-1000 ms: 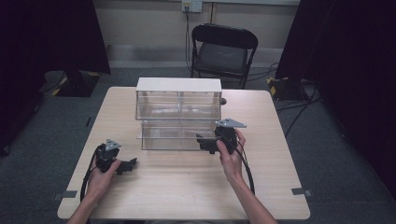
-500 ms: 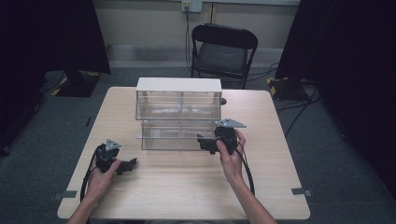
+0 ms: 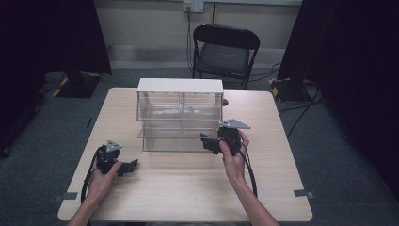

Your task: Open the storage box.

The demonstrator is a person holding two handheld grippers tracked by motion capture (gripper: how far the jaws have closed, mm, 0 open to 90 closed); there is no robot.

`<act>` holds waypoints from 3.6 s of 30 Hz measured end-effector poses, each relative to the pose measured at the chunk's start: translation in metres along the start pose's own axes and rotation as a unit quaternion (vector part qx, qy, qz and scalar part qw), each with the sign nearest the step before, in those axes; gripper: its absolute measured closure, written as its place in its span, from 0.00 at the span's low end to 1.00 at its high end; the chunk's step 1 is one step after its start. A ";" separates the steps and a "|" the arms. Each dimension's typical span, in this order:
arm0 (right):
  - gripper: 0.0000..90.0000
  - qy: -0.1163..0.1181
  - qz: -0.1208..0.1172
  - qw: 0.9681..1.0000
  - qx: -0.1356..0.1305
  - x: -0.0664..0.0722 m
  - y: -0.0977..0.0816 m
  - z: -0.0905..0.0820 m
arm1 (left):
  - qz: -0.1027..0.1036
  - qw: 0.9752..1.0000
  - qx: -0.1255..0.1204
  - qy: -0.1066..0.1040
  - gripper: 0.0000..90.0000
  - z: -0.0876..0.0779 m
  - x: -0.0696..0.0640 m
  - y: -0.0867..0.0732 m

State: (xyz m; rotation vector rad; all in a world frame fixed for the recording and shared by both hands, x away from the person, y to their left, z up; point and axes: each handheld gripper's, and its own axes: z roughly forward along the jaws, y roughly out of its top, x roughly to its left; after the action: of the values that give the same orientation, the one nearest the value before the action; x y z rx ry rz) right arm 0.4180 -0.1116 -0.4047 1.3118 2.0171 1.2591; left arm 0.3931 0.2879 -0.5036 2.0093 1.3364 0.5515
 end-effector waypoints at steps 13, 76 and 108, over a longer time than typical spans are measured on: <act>0.22 0.003 -0.006 1.000 -0.010 -0.001 0.003 -0.001 | 0.000 1.000 0.000 0.000 0.00 0.000 0.000 0.000; 0.11 0.033 0.006 0.998 -0.056 -0.002 0.018 -0.007 | 0.000 1.000 0.000 0.000 0.00 0.000 0.000 0.000; 0.13 0.048 0.010 0.997 -0.056 -0.004 0.018 -0.010 | 0.000 1.000 0.000 0.000 0.00 0.000 0.000 0.000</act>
State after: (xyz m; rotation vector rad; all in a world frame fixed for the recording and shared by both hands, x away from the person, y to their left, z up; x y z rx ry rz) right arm 0.4218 -0.1167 -0.3846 1.2430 1.9703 1.4471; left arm 0.3931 0.2878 -0.5035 2.0092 1.3358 0.5511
